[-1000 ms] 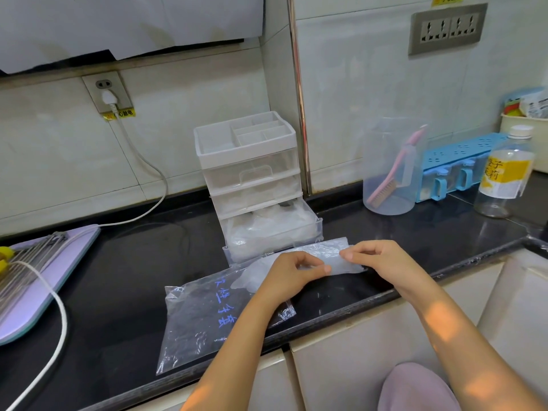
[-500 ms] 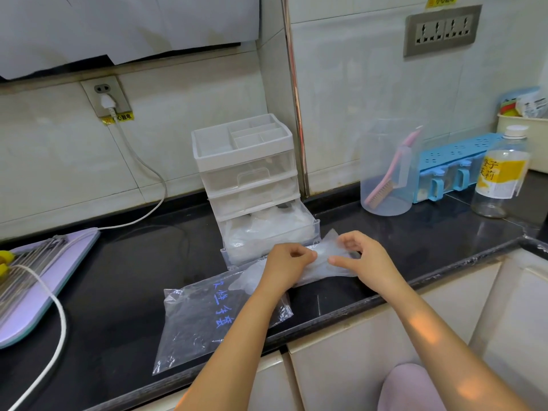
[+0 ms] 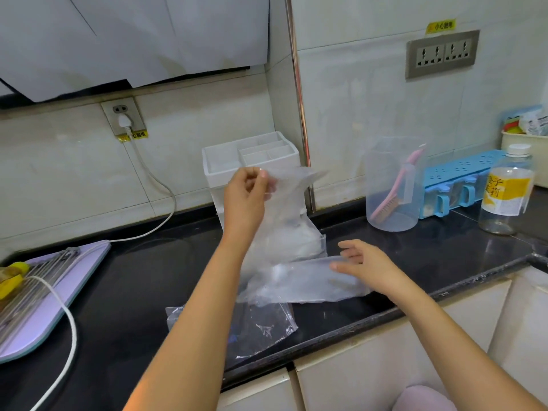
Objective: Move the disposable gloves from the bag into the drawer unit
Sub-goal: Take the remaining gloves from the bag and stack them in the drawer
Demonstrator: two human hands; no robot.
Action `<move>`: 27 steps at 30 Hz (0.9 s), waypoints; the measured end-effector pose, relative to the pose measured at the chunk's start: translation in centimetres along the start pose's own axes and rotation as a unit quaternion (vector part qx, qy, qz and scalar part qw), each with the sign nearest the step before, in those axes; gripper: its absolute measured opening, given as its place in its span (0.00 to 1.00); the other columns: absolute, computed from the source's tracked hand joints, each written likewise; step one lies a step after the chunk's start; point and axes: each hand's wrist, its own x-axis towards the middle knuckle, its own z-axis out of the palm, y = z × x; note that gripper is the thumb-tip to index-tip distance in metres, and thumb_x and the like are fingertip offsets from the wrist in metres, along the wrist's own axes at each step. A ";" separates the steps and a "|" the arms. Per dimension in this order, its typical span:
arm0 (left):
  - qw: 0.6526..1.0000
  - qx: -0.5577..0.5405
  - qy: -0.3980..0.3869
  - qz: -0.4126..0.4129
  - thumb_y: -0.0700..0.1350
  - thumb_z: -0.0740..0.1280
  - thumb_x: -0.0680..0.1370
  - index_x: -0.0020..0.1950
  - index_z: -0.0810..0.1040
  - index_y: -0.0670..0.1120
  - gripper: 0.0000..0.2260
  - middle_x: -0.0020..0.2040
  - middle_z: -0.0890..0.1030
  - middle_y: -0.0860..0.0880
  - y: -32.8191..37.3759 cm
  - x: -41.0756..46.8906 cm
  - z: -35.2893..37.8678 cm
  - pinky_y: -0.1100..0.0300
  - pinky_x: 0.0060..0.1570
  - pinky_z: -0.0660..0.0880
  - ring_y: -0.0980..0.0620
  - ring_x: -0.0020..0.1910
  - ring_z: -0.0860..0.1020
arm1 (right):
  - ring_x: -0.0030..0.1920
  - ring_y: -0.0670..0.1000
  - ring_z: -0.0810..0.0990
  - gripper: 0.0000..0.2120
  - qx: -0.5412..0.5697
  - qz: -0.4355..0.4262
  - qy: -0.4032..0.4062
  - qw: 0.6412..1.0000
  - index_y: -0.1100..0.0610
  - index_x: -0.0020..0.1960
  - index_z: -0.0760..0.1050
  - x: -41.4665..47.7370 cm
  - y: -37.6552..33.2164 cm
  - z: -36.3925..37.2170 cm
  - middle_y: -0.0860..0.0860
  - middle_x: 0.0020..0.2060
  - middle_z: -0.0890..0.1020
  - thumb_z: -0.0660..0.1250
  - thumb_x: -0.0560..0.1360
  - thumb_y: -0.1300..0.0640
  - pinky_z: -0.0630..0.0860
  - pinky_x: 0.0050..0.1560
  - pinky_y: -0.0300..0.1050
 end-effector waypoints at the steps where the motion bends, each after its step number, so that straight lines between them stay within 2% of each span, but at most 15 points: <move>1: 1.000 0.015 -0.016 0.021 0.40 0.61 0.81 0.48 0.75 0.45 0.05 0.40 0.81 0.49 0.8 0.6 -0.3 0.63 0.39 0.78 0.54 0.38 0.79 | 0.57 0.45 0.75 0.26 0.008 -0.007 0.015 1.000 0.51 0.66 0.72 0.2 -1.1 -0.7 0.46 0.58 0.77 0.73 0.70 0.47 0.69 0.56 0.40; 4: 0.992 0.079 -0.073 0.065 0.38 0.62 0.80 0.46 0.77 0.52 0.09 0.41 0.82 0.48 2.8 1.7 -1.0 0.63 0.32 0.75 0.58 0.32 0.76 | 0.58 0.44 0.74 0.20 0.050 -0.039 0.057 0.996 0.51 0.62 0.75 1.1 -4.8 -3.5 0.44 0.56 0.79 0.64 0.75 0.42 0.66 0.58 0.40; 6: 0.981 0.123 -0.122 0.082 0.40 0.63 0.80 0.47 0.78 0.53 0.09 0.41 0.83 0.47 3.9 1.9 -1.3 0.65 0.29 0.72 0.60 0.29 0.73 | 0.62 0.45 0.75 0.26 0.129 -0.072 0.041 0.988 0.50 0.61 0.76 2.0 -7.1 -5.3 0.43 0.54 0.82 0.60 0.73 0.33 0.63 0.66 0.43; 8: 0.969 0.149 -0.182 0.077 0.40 0.64 0.80 0.50 0.80 0.51 0.07 0.40 0.82 0.47 4.8 1.8 -1.3 0.67 0.27 0.68 0.61 0.27 0.71 | 0.61 0.43 0.77 0.34 0.163 -0.129 -0.008 0.978 0.47 0.60 0.75 3.0 -9.3 -6.3 0.42 0.53 0.83 0.64 0.64 0.26 0.63 0.71 0.47; 9: 0.962 0.156 -0.214 0.068 0.41 0.64 0.80 0.50 0.81 0.49 0.07 0.39 0.82 0.46 5.1 1.7 -1.4 0.68 0.26 0.66 0.61 0.26 0.70 | 0.62 0.42 0.76 0.37 0.148 -0.151 -0.043 0.976 0.46 0.61 0.74 3.6 -10.3 -6.6 0.42 0.56 0.82 0.67 0.60 0.25 0.63 0.72 0.47; 11: 0.949 0.165 -0.264 0.054 0.41 0.65 0.79 0.51 0.82 0.46 0.06 0.39 0.82 0.45 5.4 1.5 -1.5 0.68 0.25 0.65 0.60 0.25 0.66 | 0.66 0.43 0.72 0.40 0.081 -0.176 -0.125 0.973 0.46 0.67 0.71 4.5 -12.6 -6.6 0.45 0.62 0.78 0.74 0.59 0.32 0.62 0.72 0.47; 12: 0.944 0.170 -0.279 0.049 0.42 0.66 0.79 0.50 0.82 0.45 0.06 0.38 0.82 0.45 5.4 1.4 -1.7 0.68 0.26 0.65 0.59 0.25 0.65 | 0.65 0.44 0.73 0.38 0.041 -0.183 -0.171 0.967 0.48 0.67 0.71 4.8 -13.6 -6.6 0.47 0.62 0.78 0.76 0.62 0.37 0.64 0.70 0.45; 13: 0.941 0.172 -0.287 0.043 0.43 0.67 0.79 0.49 0.82 0.44 0.06 0.37 0.81 0.45 5.3 1.4 -1.9 0.68 0.27 0.65 0.58 0.25 0.65 | 0.61 0.43 0.76 0.33 0.002 -0.184 -0.213 0.960 0.50 0.65 0.73 5.1 -14.4 -6.4 0.46 0.57 0.81 0.78 0.63 0.43 0.67 0.66 0.42; 15: 0.939 0.177 -0.295 0.018 0.46 0.69 0.77 0.46 0.82 0.42 0.07 0.35 0.82 0.47 4.9 1.4 -2.5 0.68 0.28 0.65 0.58 0.26 0.65 | 0.45 0.44 0.78 0.22 -0.077 -0.187 -0.253 0.946 0.57 0.53 0.79 5.2 -15.5 -6.0 0.45 0.40 0.81 0.78 0.63 0.48 0.70 0.54 0.40; 18: 0.923 0.224 -0.311 -0.039 0.47 0.73 0.73 0.45 0.82 0.41 0.09 0.30 0.81 0.54 3.5 1.6 -3.7 0.69 0.29 0.67 0.59 0.26 0.68 | 0.36 0.44 0.75 0.11 -0.137 -0.177 -0.248 0.943 0.59 0.41 0.80 5.9 -15.8 -5.6 0.47 0.31 0.77 0.77 0.66 0.52 0.68 0.49 0.38; 21: 0.895 0.304 -0.313 -0.094 0.42 0.73 0.73 0.42 0.82 0.44 0.02 0.32 0.79 0.55 1.0 2.3 -5.3 0.67 0.34 0.72 0.59 0.30 0.75 | 0.31 0.42 0.72 0.13 -0.170 -0.149 -0.217 0.949 0.54 0.32 0.74 7.1 -15.5 -4.7 0.40 0.25 0.74 0.77 0.68 0.54 0.66 0.40 0.36; 24: 0.881 0.378 -0.268 -0.100 0.40 0.70 0.74 0.35 0.76 0.46 0.08 0.40 0.82 0.53 -1.5 3.5 -6.0 0.64 0.35 0.72 0.55 0.36 0.79 | 0.40 0.42 0.78 0.06 -0.268 -0.145 -0.171 0.937 0.48 0.37 0.81 8.8 -15.3 -3.2 0.39 0.32 0.80 0.76 0.69 0.56 0.72 0.46 0.38; 27: 0.894 0.416 -0.160 -0.044 0.41 0.68 0.74 0.36 0.75 0.41 0.08 0.35 0.77 0.48 -2.3 4.6 -5.8 0.62 0.32 0.66 0.51 0.34 0.72 | 0.39 0.44 0.79 0.04 -0.272 -0.152 -0.083 0.946 0.52 0.40 0.80 10.3 -15.7 -2.1 0.44 0.38 0.82 0.74 0.71 0.60 0.72 0.39 0.34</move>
